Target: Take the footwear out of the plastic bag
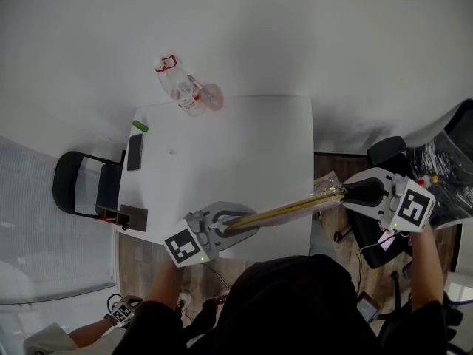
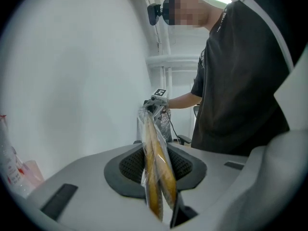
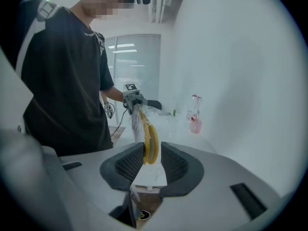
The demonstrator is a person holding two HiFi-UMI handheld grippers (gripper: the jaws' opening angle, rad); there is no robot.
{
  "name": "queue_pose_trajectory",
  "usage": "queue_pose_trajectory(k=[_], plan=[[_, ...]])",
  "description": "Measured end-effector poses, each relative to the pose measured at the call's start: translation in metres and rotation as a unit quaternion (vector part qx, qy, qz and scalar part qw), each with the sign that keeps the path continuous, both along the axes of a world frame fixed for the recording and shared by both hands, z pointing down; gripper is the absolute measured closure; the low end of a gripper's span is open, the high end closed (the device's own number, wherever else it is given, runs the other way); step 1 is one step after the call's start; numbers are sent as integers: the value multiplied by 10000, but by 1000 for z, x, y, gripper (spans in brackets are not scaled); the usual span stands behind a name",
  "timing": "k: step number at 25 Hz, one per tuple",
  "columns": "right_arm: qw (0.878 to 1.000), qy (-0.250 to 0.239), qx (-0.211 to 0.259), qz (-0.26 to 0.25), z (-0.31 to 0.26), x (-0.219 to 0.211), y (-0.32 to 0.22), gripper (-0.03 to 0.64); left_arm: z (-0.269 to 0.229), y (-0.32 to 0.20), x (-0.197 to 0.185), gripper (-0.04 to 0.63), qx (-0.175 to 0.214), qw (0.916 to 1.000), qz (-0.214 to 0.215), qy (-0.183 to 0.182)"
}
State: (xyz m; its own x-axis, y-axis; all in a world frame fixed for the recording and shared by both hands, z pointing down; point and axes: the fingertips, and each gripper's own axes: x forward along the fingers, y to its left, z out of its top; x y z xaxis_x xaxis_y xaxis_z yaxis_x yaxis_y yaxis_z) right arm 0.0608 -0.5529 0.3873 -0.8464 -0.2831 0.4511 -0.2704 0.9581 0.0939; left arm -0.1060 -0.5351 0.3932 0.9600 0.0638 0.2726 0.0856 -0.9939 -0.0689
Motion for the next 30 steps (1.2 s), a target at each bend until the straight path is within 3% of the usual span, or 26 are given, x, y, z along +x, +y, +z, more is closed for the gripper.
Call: queue_pose_trajectory(k=[3, 6, 9, 12, 19, 30], plan=[[9991, -20, -235, -364, -6, -4, 9, 497, -5, 2, -1, 479, -38, 9999, 113, -59], [9955, 258, -519, -752, -4, -16, 20, 474, -9, 5, 3, 479, -137, 9995, 256, -85], [9923, 571, -579, -930, 6, -21, 23, 469, -12, 10, 9, 479, -2, 9991, 414, -77], [9927, 502, -644, -892, 11, -21, 26, 523, -14, 7, 10, 480, -30, 9993, 375, 12], [9931, 357, -751, -830, 19, -31, 31, 542, -3, 7, 3, 480, -158, 9996, 244, -59], [9921, 673, -784, -717, 14, -14, 28, 548, 24, 3, 6, 474, -469, 9985, 104, -253]])
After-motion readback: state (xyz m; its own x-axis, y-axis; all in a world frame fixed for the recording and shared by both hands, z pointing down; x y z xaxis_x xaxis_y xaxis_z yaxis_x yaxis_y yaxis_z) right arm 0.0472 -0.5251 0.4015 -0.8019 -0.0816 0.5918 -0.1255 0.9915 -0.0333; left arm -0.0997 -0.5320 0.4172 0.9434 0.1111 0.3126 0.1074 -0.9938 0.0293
